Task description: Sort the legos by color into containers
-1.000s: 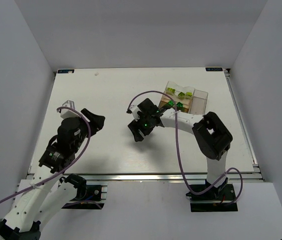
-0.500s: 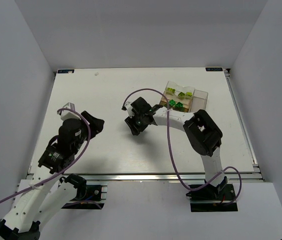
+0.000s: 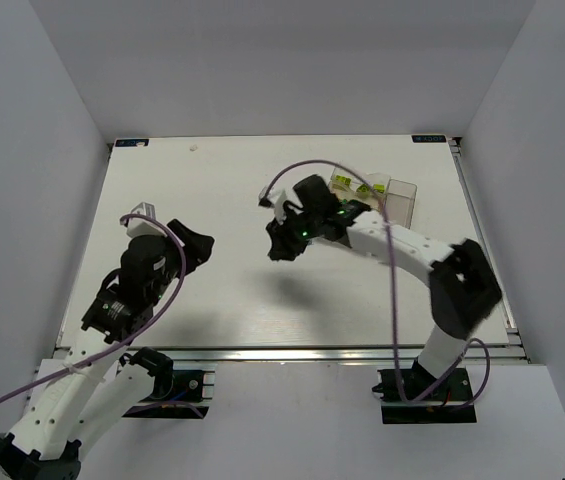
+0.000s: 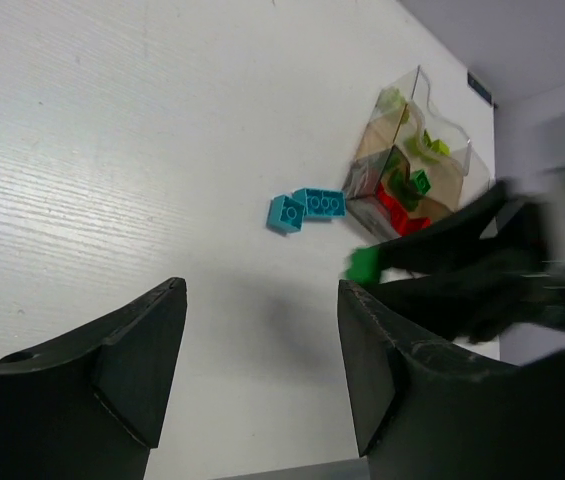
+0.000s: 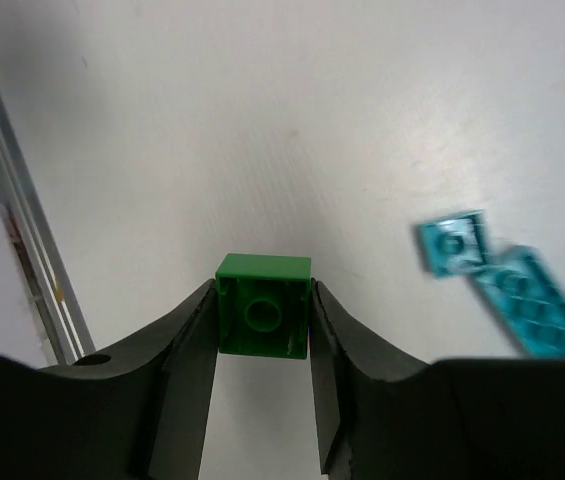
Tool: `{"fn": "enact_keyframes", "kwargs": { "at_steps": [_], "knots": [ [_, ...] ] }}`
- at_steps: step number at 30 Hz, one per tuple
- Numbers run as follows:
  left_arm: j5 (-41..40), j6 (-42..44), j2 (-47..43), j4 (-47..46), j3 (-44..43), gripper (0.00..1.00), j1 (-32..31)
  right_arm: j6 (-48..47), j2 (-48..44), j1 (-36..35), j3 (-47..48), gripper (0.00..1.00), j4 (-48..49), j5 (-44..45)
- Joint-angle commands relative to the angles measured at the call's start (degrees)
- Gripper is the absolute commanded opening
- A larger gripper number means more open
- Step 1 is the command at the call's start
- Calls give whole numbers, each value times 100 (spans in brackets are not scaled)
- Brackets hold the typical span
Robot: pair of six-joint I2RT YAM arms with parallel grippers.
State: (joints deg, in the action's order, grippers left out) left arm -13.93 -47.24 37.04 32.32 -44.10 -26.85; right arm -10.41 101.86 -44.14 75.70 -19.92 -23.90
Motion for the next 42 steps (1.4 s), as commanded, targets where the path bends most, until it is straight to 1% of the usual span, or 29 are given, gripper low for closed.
{"fn": "enact_keyframes", "kwargs": {
  "at_steps": [1, 2, 4, 5, 7, 8, 10, 11, 13, 14, 15, 16, 19, 20, 21, 23, 25, 26, 28, 29, 32, 33, 35, 38, 41, 42],
  "knots": [
    [373, 128, 259, -532, 217, 72, -22, -242, -1010, 353, -178, 0, 576, -242],
    [548, 128, 330, -638, 278, 72, -22, -172, -1054, 641, -196, 0, 577, 23],
    [742, 93, 610, -954, 419, 72, -22, 100, -1002, 853, -135, 0, 472, 611],
    [934, 93, 716, -1042, 446, 72, -22, 205, -906, 1281, -109, 0, 376, 745],
    [1120, 84, 945, -1323, 490, 72, -22, 469, -800, 1556, -47, 0, 261, 939],
    [1260, 92, 1172, -1490, 498, 73, -22, 522, -695, 1923, 58, 0, 148, 957],
    [1349, 92, 1393, -1596, 472, 73, -22, 610, -581, 2137, 164, 0, 68, 940],
    [1376, 101, 1516, -1640, 446, 74, -22, 602, -467, 2373, 260, 0, 50, 922],
    [1385, 110, 1911, -1658, 280, 74, -22, 602, -326, 2506, 418, 0, -38, 879],
    [1385, 180, 2078, -1632, 209, 75, -22, 593, -168, 2681, 567, 0, -64, 870],
    [1385, 233, 2401, -1641, 121, 76, -22, 593, -80, 2726, 647, 0, -82, 870],
    [1646, 277, 2570, -1649, -36, 76, -22, 593, -1, 2822, 717, 0, -73, 878],
    [1841, 470, 3212, -1579, -283, 77, -75, 558, 307, 2998, 1051, 2, -91, 844],
    [1911, 540, 3353, -1571, -432, 77, -75, 523, 447, 3060, 1130, 3, -91, 826],
    [1982, 576, 3589, -1579, -468, 77, -75, 506, 527, 3078, 1279, 8, -108, 808],
    [2123, 628, 3793, -1640, -538, 79, -75, 479, 711, 3148, 1403, 12, -178, 729],
    [2167, 664, 4038, -1728, -547, 82, -75, 427, 782, 3183, 1491, 20, -205, 624],
    [2193, 707, 4127, -1824, -591, 83, -75, 418, 852, 3192, 1500, 30, -222, 589],
    [2254, 752, 4424, -1895, -670, 86, -127, 365, 896, 3201, 1552, 36, -249, 527],
    [2298, 821, 4539, -1896, -749, 87, -127, 347, 949, 3227, 1570, 42, -336, 501],
    [2369, 980, 5065, -1834, -1153, 88, -127, 321, 941, 3271, 1500, 53, -363, 457],
    [2439, 1015, 5198, -1834, -1354, 89, -127, 312, 958, 3298, 1518, 60, -407, 448],
    [2492, 1120, 5584, -1782, -1557, 91, -127, 277, 958, 3306, 1597, 66, -538, 395],
    [2510, 1235, 5999, -1703, -1918, 92, -180, 154, 835, 3368, 1614, 70, -661, 264],
    [2527, 1323, 6253, -1728, -2120, 92, -294, -547, 625, 3456, 1667, 73, -916, -402],
    [2545, 1358, 6307, -1737, -2190, 92, -294, -819, 441, 3543, 1632, 73, -1091, -1049]
  ]
}}
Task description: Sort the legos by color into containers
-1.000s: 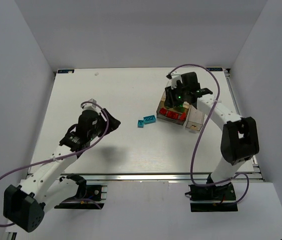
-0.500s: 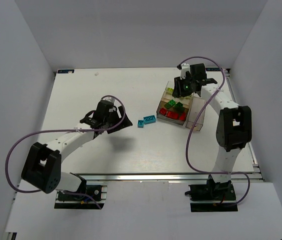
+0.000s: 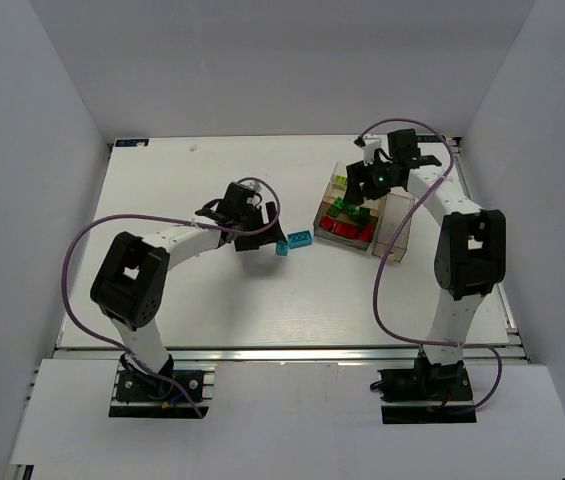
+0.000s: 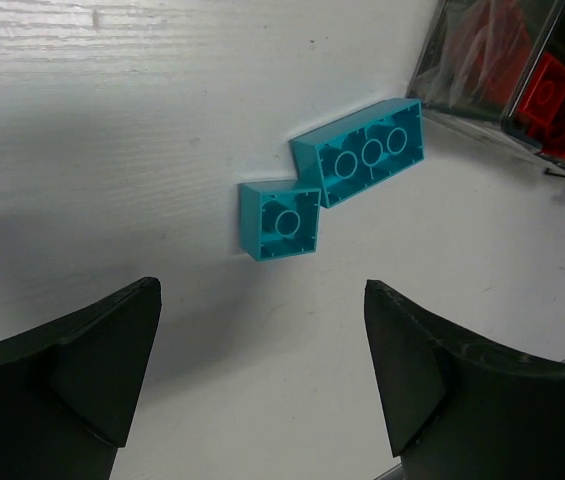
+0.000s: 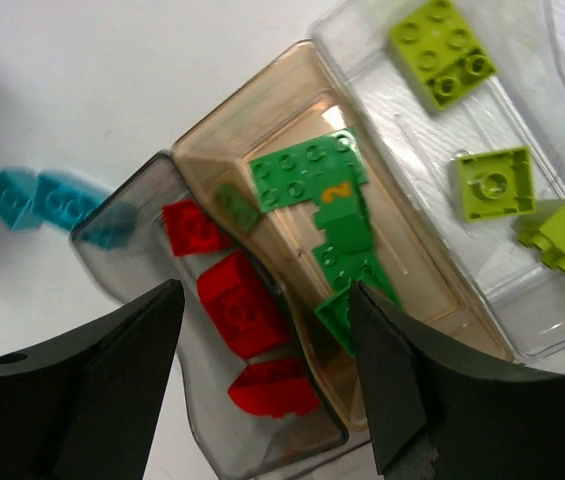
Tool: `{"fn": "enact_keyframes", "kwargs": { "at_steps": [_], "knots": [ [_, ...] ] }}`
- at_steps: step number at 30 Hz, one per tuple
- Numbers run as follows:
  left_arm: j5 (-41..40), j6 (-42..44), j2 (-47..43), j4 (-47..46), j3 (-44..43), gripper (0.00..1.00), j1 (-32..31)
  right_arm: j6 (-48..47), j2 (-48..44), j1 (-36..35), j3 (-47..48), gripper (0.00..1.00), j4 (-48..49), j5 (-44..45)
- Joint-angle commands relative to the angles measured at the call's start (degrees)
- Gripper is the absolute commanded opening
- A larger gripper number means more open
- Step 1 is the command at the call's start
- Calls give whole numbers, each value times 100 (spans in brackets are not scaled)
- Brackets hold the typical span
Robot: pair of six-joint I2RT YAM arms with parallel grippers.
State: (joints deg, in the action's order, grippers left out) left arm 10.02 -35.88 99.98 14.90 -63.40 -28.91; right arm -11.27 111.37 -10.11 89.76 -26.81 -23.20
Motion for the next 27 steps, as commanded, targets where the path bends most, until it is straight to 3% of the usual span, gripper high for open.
{"fn": "enact_keyframes", "kwargs": {
  "at_steps": [1, 2, 5, 9, 14, 21, 27],
  "knots": [
    [158, 326, 47, -30, -296, 92, -141, -1163, -590, 167, 105, 73, -456, -1421],
    [167, 388, 152, -22, -348, 92, -194, -1315, -695, 263, 25, 72, -483, -1963],
    [114, 704, 398, 74, -594, 91, -343, -1536, -1011, 316, -291, 72, -457, -2486],
    [-307, 1135, 732, 373, -998, 90, -571, -1466, -1249, 369, -511, 72, -378, -2733],
    [-1395, 1355, 1163, 1023, -1630, 86, -818, -1387, -1442, 492, -670, 72, -325, -2865],
    [-2056, 1391, 1383, 1296, -1755, 76, -1082, -1282, -1768, 642, -898, 72, -114, -2988],
    [-2417, 1399, 1541, 1463, -1887, 59, -1188, -1071, -1821, 773, -986, 72, 0, -3129]
  ]
}}
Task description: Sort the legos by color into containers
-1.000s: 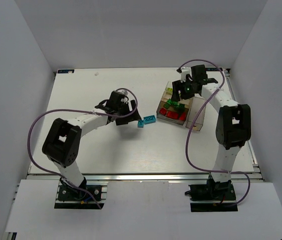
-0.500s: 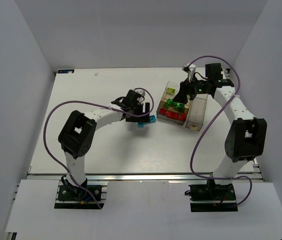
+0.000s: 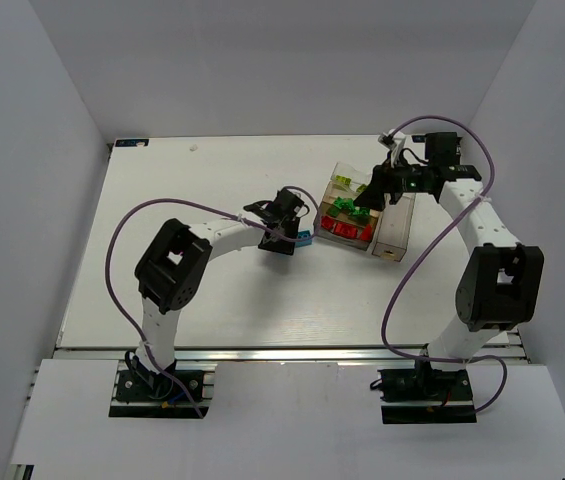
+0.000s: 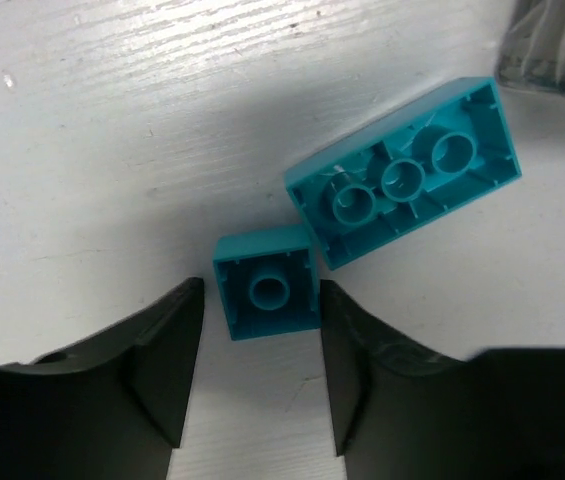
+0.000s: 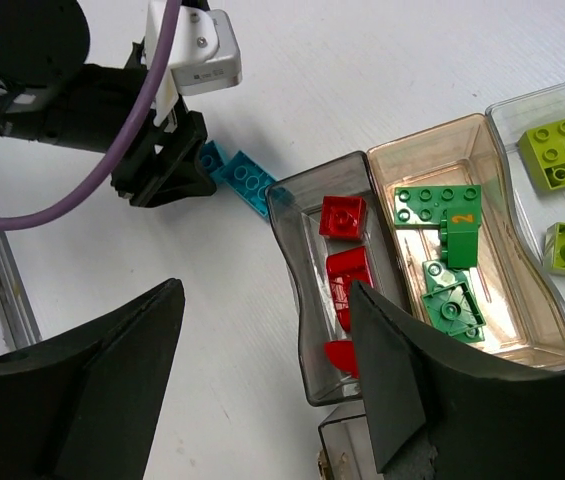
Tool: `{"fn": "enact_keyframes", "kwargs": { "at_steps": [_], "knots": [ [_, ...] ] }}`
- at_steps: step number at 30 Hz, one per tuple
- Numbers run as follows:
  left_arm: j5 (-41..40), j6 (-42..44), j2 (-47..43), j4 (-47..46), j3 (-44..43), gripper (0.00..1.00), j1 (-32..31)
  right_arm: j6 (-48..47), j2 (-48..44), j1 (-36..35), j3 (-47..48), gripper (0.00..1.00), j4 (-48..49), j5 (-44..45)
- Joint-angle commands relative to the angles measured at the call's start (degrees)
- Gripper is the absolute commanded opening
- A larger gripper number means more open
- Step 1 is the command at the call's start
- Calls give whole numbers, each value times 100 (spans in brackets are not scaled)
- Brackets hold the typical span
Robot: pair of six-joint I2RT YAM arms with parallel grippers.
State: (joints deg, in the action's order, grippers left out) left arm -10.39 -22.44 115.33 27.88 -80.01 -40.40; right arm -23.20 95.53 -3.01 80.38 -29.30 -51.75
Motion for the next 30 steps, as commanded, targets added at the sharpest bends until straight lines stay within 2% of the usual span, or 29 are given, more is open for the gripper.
{"fn": "enact_keyframes", "kwargs": {
  "at_steps": [1, 2, 8, 10, 12, 13, 15, 16, 17, 21, 22, 23, 28, 30],
  "knots": [
    [-402, 46, 25, 165, -226, 55, -38, 149, -254, 89, -57, 72, 258, -301],
    [-446, 20, 16, 165, -226, 48, -90, 141, -297, 98, -66, 72, 258, -336],
    [-473, -33, -151, 60, -94, 27, -91, -167, -517, 116, -163, 72, 39, -512],
    [-342, -24, -395, 86, -33, 24, -91, -246, -596, 151, -207, 71, -75, -538],
    [113, 107, -703, -262, 151, 24, -91, -246, -710, 177, -268, 69, -102, -512],
    [856, 351, -1140, -509, 300, 24, -91, -220, -763, 212, -294, 65, -94, -477],
    [1686, 503, -1625, -1437, 853, 23, -91, 59, -930, 230, -356, 49, 73, -337],
    [2194, 521, -2002, -1713, 1116, 21, -143, 227, -1061, 230, -443, 16, 369, -145],
    [2434, 495, -2110, -1933, 1171, 20, -143, 437, -1132, 239, -488, 0, 520, -4],
    [3410, 180, -1962, -2725, 839, 18, -257, 1552, -1562, 467, -838, 0, 1399, 1042],
    [3560, 109, -1848, -2735, 716, 18, -258, 1695, -1668, 494, -901, 0, 1549, 1540],
    [3814, 38, -1560, -3179, 575, 18, -319, 1827, -1834, 520, -953, 0, 1828, 1797],
    [4159, -322, -408, -3658, -795, 18, -495, 2487, -2266, 608, -1173, 0, 2323, 3204],
    [4194, -445, 240, -3728, -1548, 18, -565, 2513, -2503, 669, -1279, 0, 2507, 3276]
  ]
}}
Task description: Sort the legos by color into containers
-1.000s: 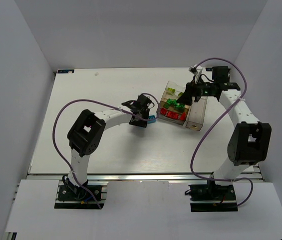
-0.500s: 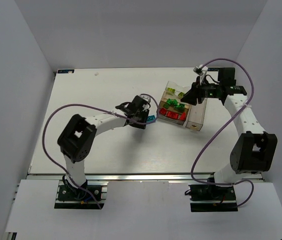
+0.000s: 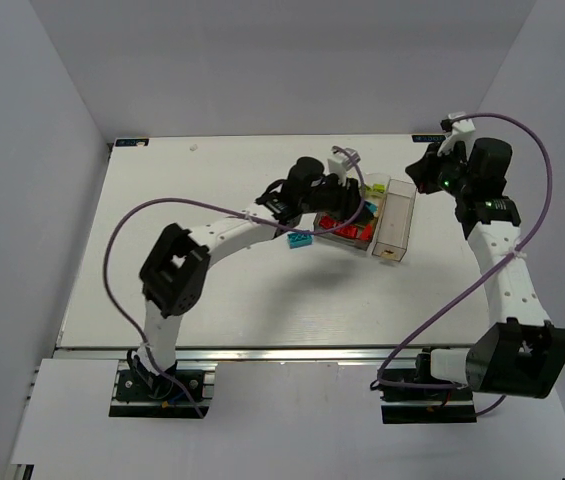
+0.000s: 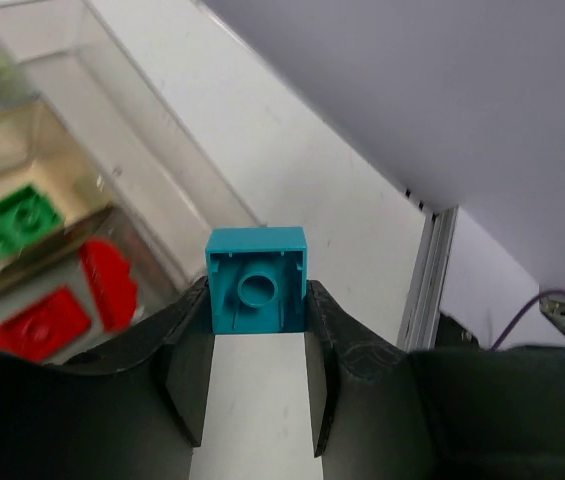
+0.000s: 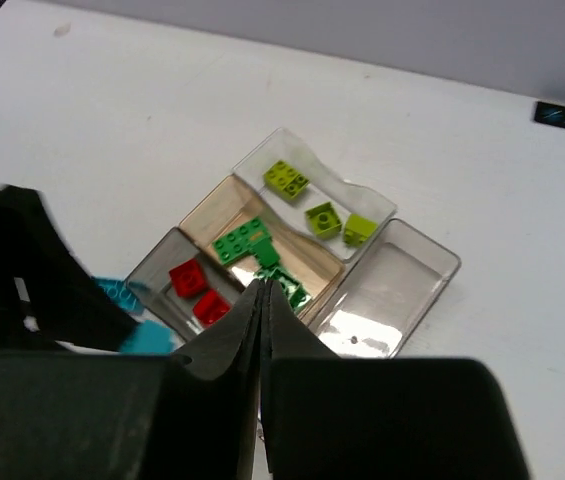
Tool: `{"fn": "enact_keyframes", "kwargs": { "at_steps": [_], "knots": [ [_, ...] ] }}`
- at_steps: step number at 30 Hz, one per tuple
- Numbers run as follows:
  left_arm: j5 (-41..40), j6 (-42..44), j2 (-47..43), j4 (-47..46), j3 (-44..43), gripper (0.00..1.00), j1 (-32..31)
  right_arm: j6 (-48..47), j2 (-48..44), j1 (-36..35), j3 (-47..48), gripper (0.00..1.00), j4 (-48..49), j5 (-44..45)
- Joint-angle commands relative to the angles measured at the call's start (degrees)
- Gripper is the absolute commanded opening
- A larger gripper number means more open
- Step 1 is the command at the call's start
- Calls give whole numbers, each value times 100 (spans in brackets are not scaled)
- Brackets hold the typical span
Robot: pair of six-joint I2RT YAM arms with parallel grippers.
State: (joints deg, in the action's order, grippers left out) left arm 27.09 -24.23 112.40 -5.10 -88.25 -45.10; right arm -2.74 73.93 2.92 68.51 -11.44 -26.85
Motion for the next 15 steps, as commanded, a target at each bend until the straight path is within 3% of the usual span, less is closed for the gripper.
{"fn": "enact_keyframes", "kwargs": {
  "at_steps": [1, 8, 11, 15],
  "knots": [
    [446, -301, 737, -447, -973, 18, -147, 468, -466, 95, -136, 0, 748, 769],
    [-62, -258, 2092, 25, -2706, 20, -385, 415, -862, 183, -417, 0, 749, 637],
    [-450, -197, 2251, 114, -2750, 29, -438, 415, -951, 244, -505, 0, 722, 576],
    [-757, -126, 2374, 325, -2803, 51, -491, 432, -1074, 297, -628, 0, 714, 462]
  ]
}}
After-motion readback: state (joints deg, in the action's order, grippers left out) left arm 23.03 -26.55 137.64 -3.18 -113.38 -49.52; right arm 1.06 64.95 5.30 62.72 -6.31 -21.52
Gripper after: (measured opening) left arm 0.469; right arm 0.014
